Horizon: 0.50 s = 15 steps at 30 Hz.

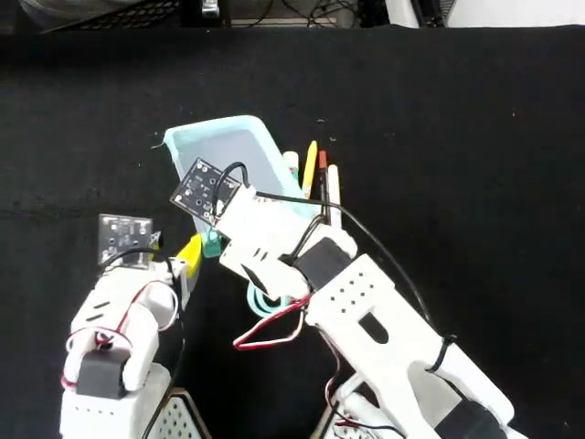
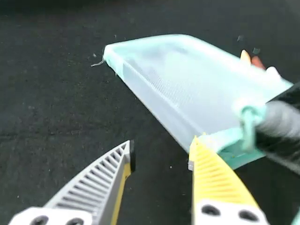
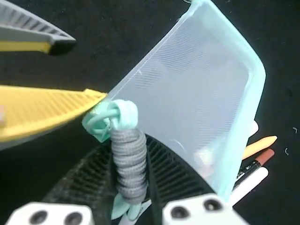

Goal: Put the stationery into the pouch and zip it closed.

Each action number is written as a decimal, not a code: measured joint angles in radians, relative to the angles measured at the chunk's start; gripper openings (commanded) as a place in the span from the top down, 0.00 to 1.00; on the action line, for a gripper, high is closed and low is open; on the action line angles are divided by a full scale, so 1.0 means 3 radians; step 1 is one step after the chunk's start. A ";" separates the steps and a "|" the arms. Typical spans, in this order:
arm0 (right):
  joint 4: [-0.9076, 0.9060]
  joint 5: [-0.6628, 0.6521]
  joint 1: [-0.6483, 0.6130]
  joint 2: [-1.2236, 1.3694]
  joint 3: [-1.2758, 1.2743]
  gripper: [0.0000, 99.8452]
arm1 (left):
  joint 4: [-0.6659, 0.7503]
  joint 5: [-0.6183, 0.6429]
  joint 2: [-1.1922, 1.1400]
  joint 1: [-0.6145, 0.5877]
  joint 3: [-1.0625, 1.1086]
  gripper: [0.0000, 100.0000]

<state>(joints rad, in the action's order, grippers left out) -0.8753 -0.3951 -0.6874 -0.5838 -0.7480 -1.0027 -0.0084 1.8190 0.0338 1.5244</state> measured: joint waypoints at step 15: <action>-0.0005 0.0005 0.0000 -0.0066 0.0000 0.99 | -0.0348 -0.0041 0.0010 0.0113 -0.0302 0.79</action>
<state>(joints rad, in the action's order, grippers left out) -0.8769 -0.3936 -0.6874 -0.6038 -0.7480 -1.1070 -0.0207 1.8220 0.0675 1.4339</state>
